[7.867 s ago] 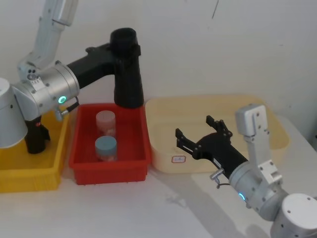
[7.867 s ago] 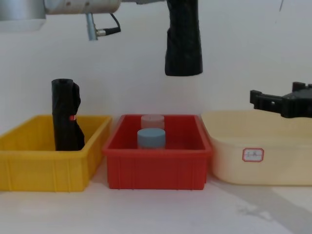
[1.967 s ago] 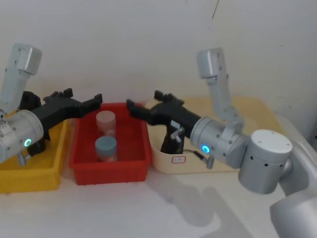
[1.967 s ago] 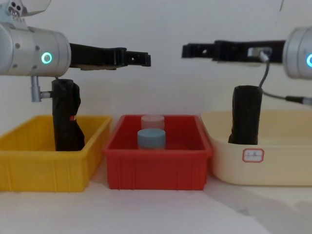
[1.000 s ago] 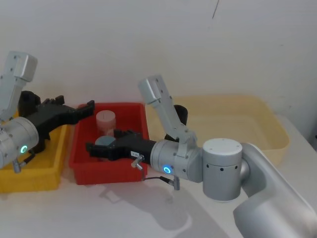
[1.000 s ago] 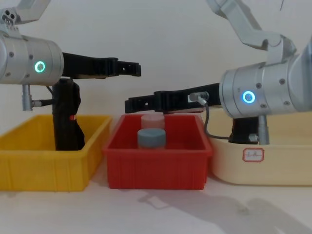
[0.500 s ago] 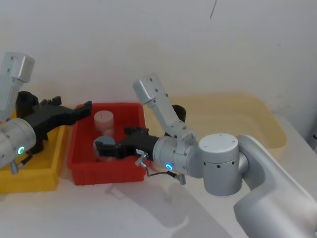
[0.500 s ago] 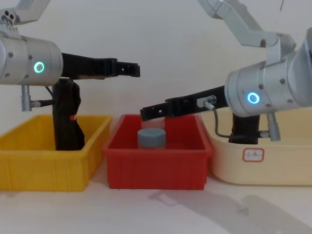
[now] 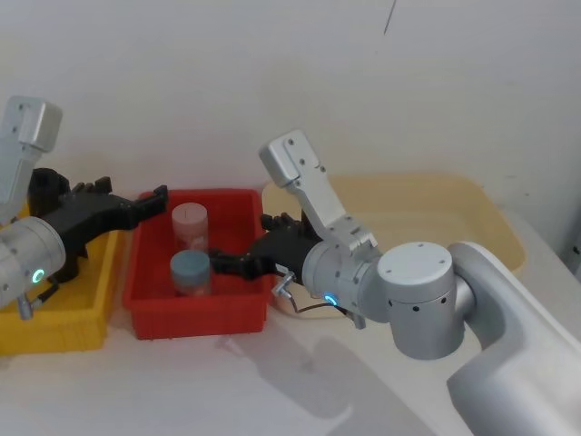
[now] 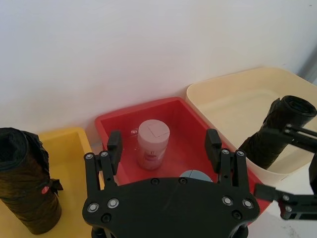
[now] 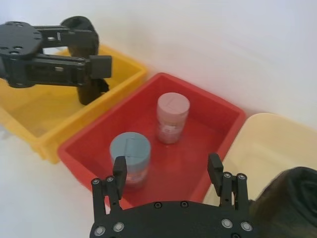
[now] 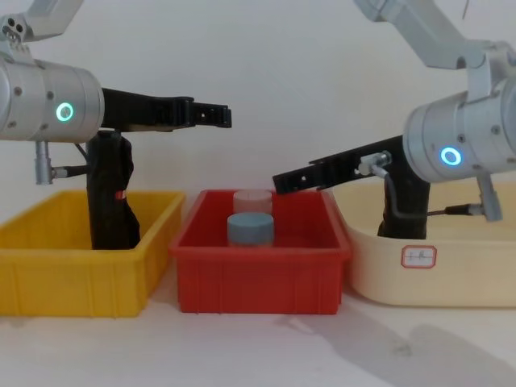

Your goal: Pick up the garbage bag with the one hand and transfer it to the other hand.

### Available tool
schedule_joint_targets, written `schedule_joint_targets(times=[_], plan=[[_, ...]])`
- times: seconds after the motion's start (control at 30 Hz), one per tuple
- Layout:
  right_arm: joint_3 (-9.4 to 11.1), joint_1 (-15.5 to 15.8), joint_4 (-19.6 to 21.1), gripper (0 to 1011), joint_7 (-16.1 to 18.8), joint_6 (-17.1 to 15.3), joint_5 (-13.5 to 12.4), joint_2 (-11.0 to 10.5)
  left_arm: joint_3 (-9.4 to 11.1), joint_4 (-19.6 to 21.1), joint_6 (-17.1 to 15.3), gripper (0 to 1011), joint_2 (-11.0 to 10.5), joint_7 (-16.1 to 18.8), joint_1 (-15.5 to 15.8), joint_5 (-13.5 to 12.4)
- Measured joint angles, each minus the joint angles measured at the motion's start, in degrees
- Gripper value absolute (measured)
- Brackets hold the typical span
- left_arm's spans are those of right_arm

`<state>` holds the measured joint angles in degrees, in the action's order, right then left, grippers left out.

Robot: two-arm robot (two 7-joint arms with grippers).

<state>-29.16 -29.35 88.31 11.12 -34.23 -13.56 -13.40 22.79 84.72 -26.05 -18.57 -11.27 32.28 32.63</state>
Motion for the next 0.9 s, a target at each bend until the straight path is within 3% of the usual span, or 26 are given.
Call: schedule_joint_targets(times=[0.43,0.9], plan=[[-0.64,0.27,1.3,1002,-1.68,-2.01,2.46,-0.56,0.0,0.0,0.0,1000,0.0,0.01,0.0,0.0],[-2.04,-1.54,-4.09,1001,-2.0,-1.78,3.81,2.49,0.0,-0.01,0.01,1000,0.0,0.01,0.0,0.01]])
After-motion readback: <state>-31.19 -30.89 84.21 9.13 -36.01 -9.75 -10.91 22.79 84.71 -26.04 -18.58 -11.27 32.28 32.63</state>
